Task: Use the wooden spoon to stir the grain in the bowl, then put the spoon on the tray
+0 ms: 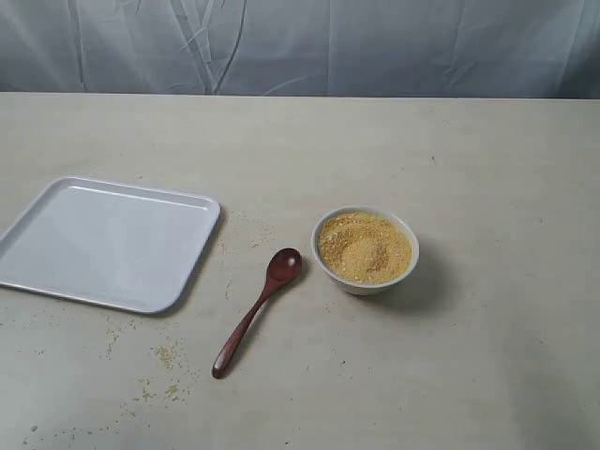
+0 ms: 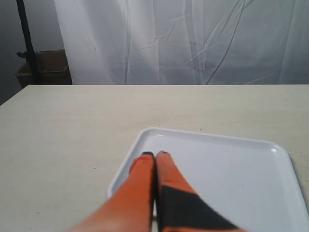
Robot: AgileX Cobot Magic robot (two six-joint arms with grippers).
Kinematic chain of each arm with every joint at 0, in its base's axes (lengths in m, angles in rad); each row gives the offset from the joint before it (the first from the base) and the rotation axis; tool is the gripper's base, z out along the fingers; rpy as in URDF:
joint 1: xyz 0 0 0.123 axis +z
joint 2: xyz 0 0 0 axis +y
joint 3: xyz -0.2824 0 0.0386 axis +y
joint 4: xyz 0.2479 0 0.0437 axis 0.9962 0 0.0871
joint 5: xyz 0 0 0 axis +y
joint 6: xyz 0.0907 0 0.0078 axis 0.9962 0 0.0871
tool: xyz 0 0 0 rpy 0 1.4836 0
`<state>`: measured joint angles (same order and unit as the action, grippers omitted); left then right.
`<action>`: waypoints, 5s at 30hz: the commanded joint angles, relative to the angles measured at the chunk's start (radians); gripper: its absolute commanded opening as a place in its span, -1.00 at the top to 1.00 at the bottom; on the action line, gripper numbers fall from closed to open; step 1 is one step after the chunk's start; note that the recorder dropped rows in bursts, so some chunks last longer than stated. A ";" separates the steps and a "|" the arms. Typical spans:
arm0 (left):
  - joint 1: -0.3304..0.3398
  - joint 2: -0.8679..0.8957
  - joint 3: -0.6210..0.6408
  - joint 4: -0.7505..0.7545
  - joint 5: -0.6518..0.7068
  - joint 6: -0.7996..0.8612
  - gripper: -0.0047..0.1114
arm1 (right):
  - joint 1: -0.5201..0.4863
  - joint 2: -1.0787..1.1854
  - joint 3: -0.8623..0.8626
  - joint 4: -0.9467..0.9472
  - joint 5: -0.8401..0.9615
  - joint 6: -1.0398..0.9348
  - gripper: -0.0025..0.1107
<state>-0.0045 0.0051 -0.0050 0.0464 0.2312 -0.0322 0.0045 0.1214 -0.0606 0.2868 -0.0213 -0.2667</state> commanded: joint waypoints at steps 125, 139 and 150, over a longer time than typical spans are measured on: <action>0.013 -0.005 0.005 -0.005 -0.008 -0.001 0.91 | 0.804 1.653 -1.060 -0.785 0.983 0.522 0.97; 0.013 -0.005 0.005 -0.005 -0.014 -0.001 0.91 | 0.804 1.720 -1.060 -0.775 0.983 0.443 0.97; 0.013 -0.005 0.005 -0.005 -0.014 -0.001 0.91 | 0.804 1.720 -1.060 -0.844 1.036 0.489 0.20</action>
<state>0.0076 0.0051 -0.0050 0.0464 0.2312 -0.0322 0.8138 1.8425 -1.1246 -0.5209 1.0030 0.1910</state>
